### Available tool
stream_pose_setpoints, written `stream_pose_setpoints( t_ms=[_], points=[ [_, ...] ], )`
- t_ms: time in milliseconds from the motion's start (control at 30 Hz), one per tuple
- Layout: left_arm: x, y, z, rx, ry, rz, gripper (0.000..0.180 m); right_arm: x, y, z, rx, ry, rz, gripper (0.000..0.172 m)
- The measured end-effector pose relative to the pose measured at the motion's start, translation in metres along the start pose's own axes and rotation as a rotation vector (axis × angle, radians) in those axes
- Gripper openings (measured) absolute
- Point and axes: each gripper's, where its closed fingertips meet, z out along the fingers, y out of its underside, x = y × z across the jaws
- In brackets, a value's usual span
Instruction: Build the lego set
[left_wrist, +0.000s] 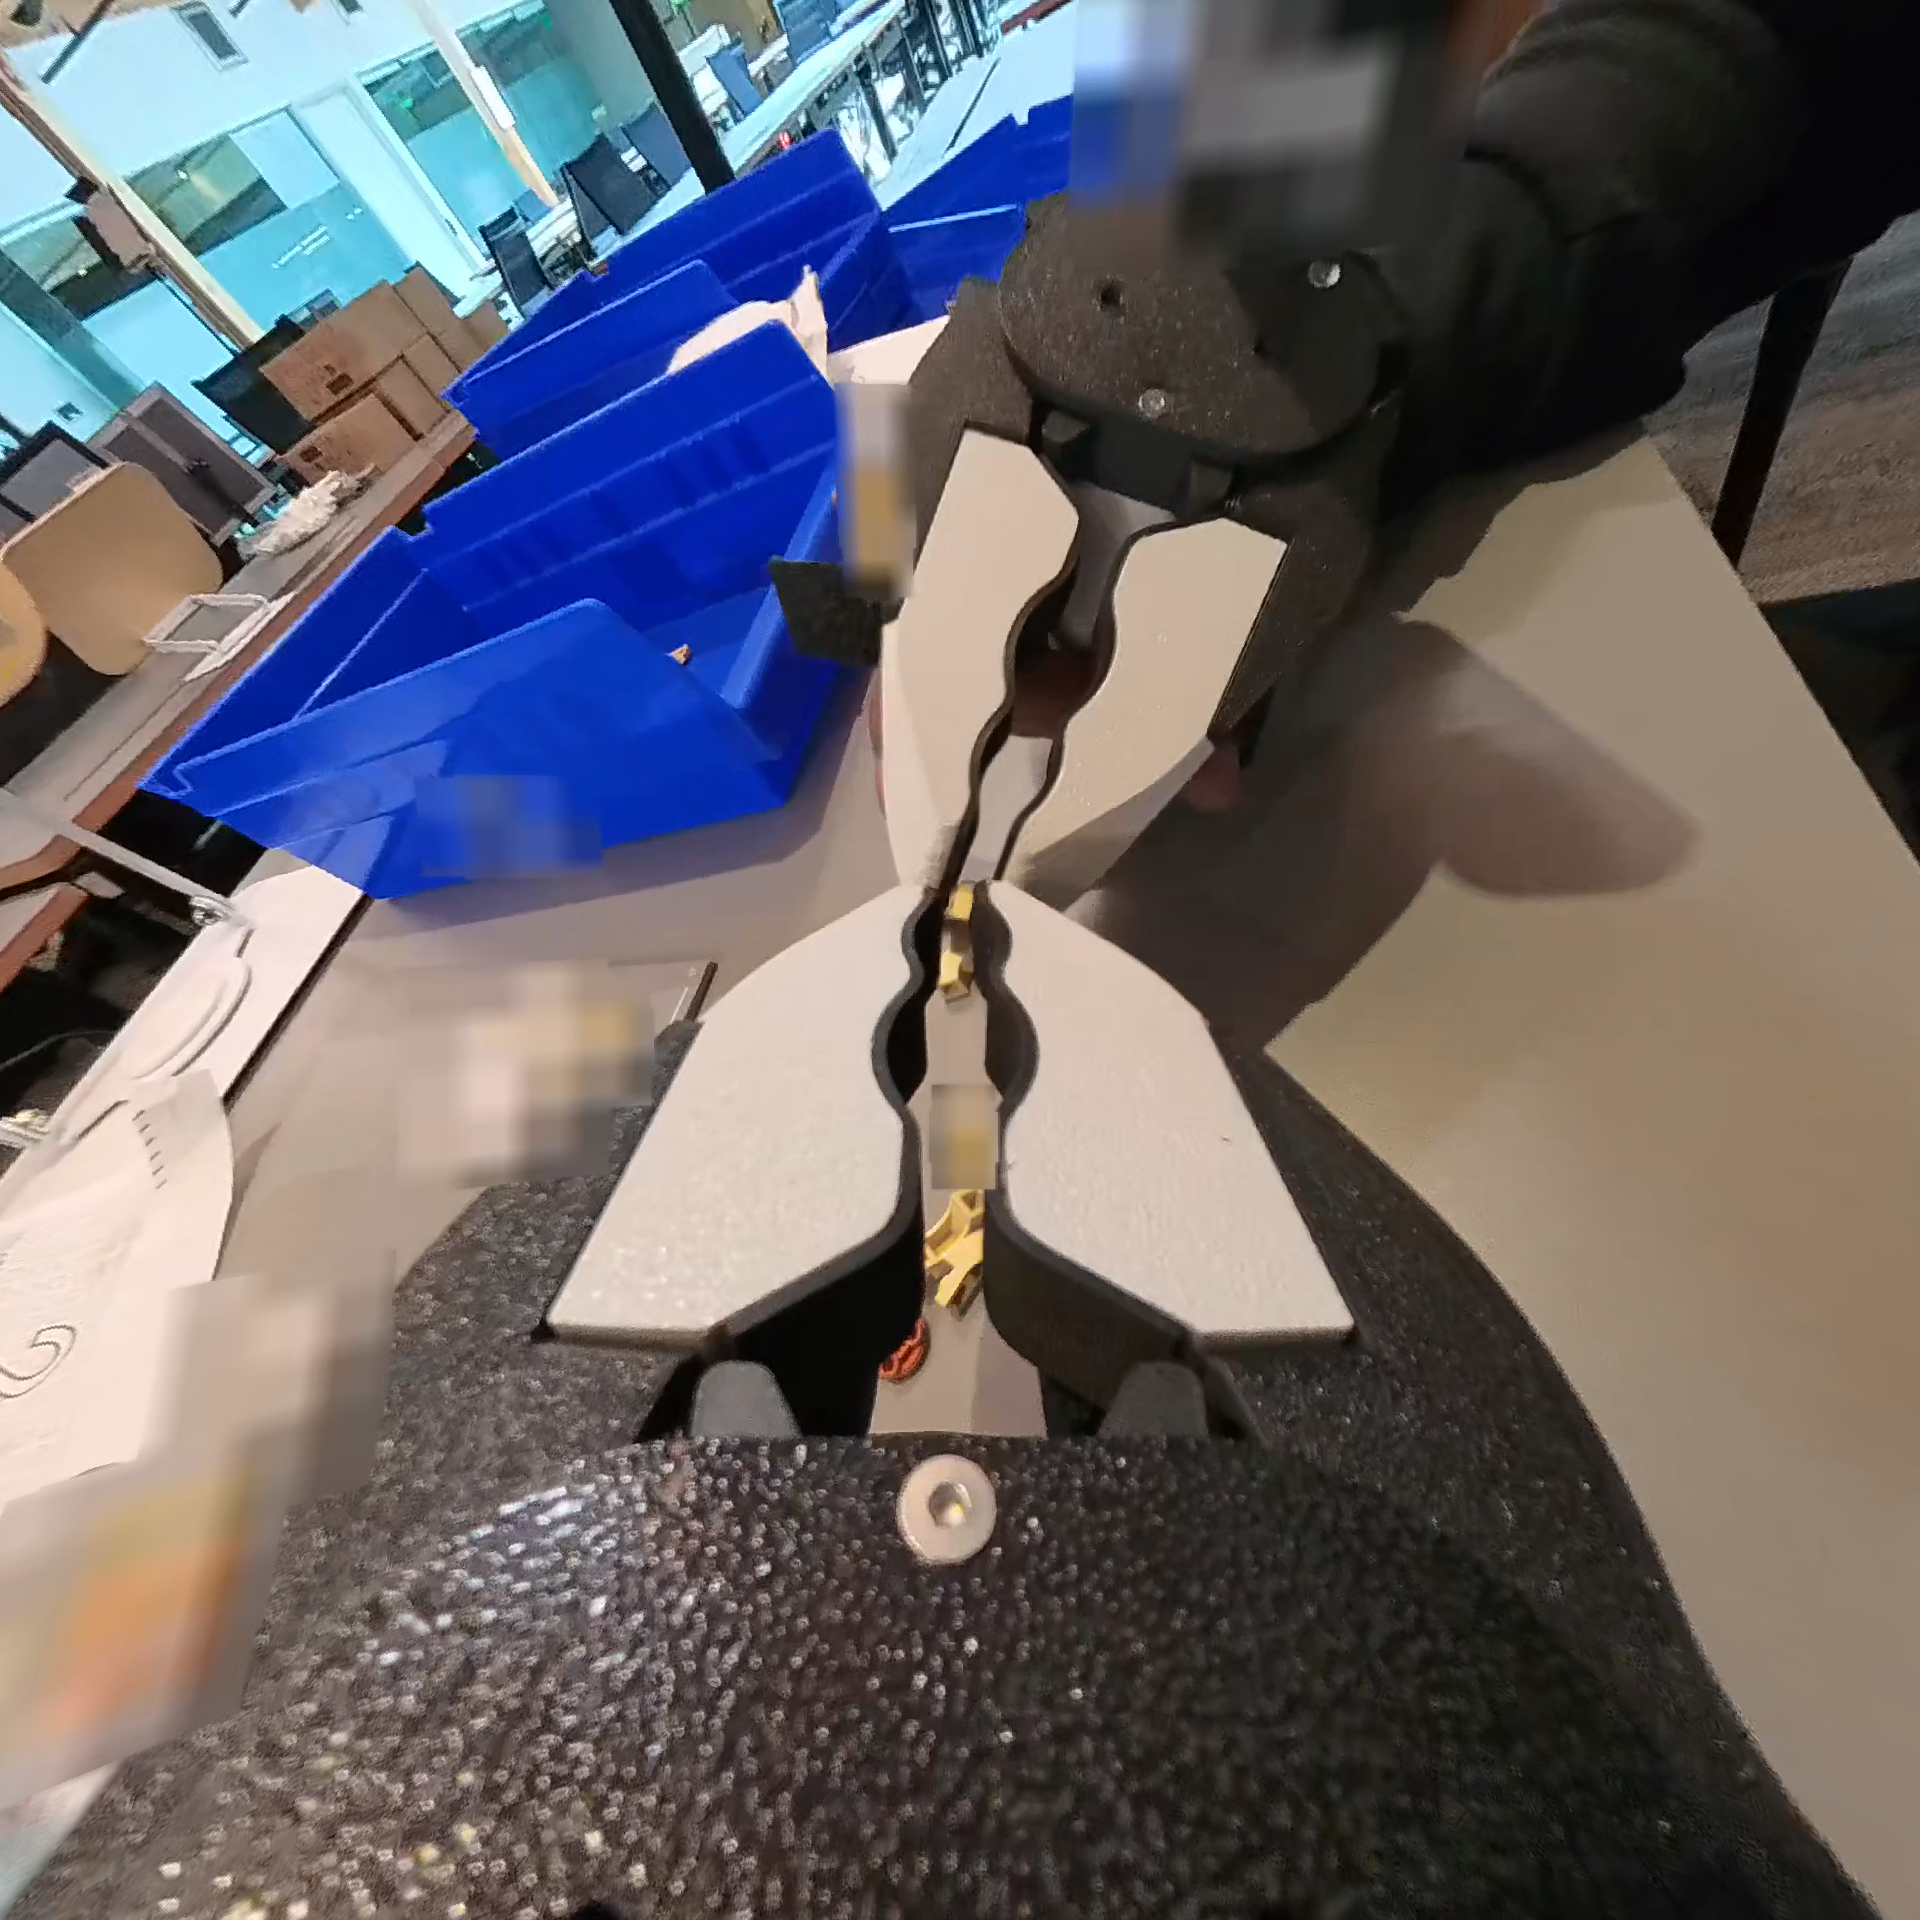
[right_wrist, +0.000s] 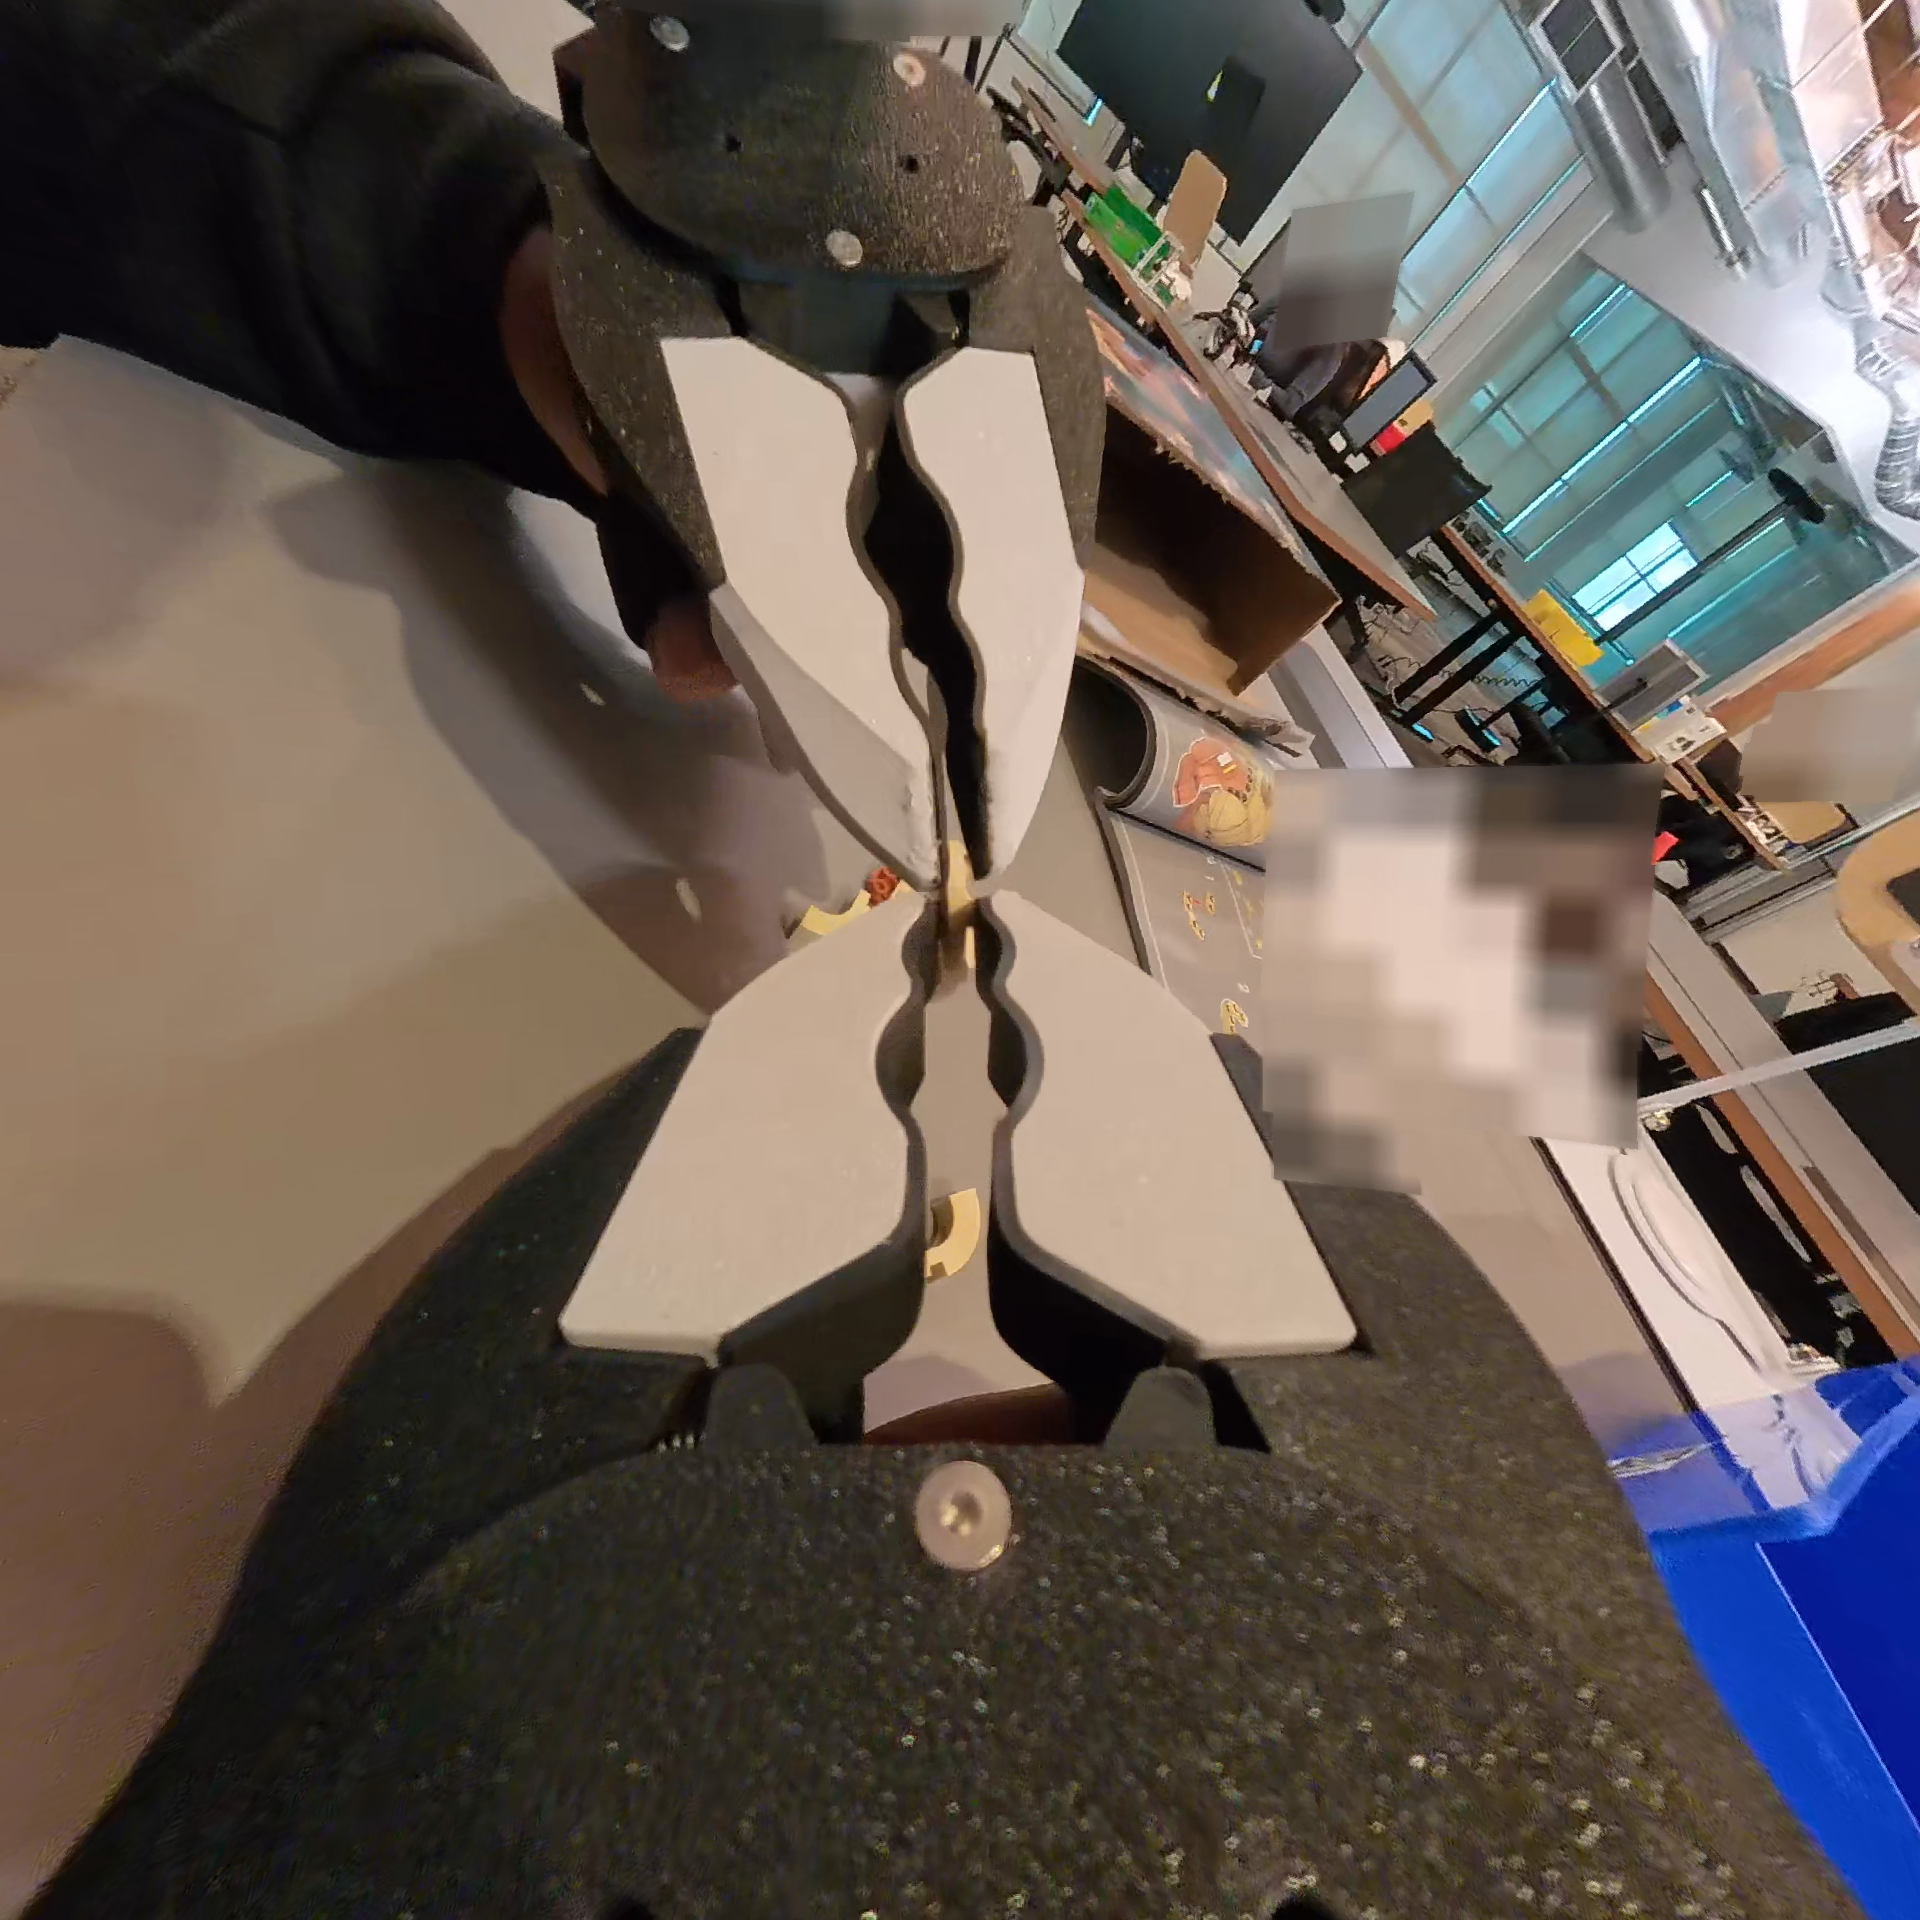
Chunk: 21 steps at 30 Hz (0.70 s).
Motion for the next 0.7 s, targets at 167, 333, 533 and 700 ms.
stream_pose_setpoints(
  t_ms=[167, 333, 533, 700],
  points=[
    [-0.0037, -0.0006, -0.0046, 0.008, -0.015, 0.009, 0.004, 0.0047, 0.0026, -0.0021, -0.022, 0.03, -0.033, 0.004],
    [-0.0012, 0.0034, -0.0033, -0.027, -0.024, 0.08, 0.0, -0.0002, 0.0063, -0.0014, -0.047, 0.007, -0.061, 0.004],
    [0.0008, 0.0026, -0.0031, -0.018, -0.004, 0.053, 0.0, -0.0015, 0.0056, -0.0015, -0.029, -0.005, -0.037, 0.004],
    [0.0034, 0.0042, -0.0011, -0.023, 0.013, 0.035, 0.0, -0.0005, 0.0061, -0.0007, -0.026, 0.005, -0.022, 0.007]
  ],
)
